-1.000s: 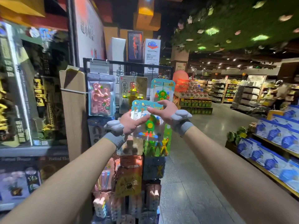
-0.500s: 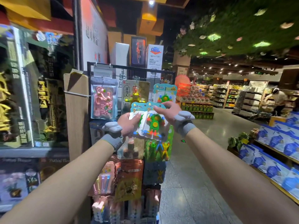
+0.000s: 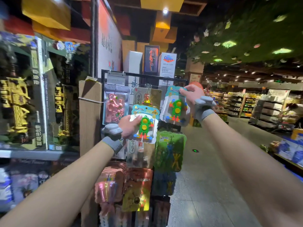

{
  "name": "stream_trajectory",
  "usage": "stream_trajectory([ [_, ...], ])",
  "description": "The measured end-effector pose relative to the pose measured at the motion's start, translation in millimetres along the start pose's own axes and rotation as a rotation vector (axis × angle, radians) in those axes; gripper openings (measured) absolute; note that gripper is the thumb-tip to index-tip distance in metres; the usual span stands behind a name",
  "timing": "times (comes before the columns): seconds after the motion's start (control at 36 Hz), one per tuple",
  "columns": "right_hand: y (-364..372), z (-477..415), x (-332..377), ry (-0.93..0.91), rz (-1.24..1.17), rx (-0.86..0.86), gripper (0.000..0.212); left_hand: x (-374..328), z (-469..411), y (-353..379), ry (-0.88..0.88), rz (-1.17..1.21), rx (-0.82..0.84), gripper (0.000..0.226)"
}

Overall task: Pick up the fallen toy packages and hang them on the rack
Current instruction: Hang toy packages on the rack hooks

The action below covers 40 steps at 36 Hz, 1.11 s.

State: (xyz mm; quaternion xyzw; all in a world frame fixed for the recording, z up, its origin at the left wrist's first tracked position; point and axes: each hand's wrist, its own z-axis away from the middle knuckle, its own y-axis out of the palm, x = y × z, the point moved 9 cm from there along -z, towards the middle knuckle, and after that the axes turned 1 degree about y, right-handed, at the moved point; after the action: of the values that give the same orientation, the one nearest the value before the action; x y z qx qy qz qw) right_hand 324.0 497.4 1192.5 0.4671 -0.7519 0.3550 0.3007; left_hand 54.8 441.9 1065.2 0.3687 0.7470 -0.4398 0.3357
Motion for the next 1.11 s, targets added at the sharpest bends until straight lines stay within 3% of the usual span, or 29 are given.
stream_trajectory([
  [0.22,-1,-18,-2,-0.048,0.150,-0.034,0.017,8,1,-13,-0.016,-0.041,0.020,0.042],
  [0.47,10,-24,-7,-0.016,0.062,-0.006,0.007,13,-1,-20,-0.026,-0.095,-0.001,0.055],
  [0.72,17,-20,-8,-0.029,0.042,0.016,0.006,11,-2,-11,-0.015,-0.160,-0.014,0.039],
  [0.92,19,-20,-10,-0.020,0.060,0.063,0.011,8,-6,-3,-0.025,-0.231,0.008,0.050],
  [1.11,20,-21,-9,-0.024,0.090,0.093,0.012,-1,-4,9,-0.020,-0.241,0.021,0.040],
])
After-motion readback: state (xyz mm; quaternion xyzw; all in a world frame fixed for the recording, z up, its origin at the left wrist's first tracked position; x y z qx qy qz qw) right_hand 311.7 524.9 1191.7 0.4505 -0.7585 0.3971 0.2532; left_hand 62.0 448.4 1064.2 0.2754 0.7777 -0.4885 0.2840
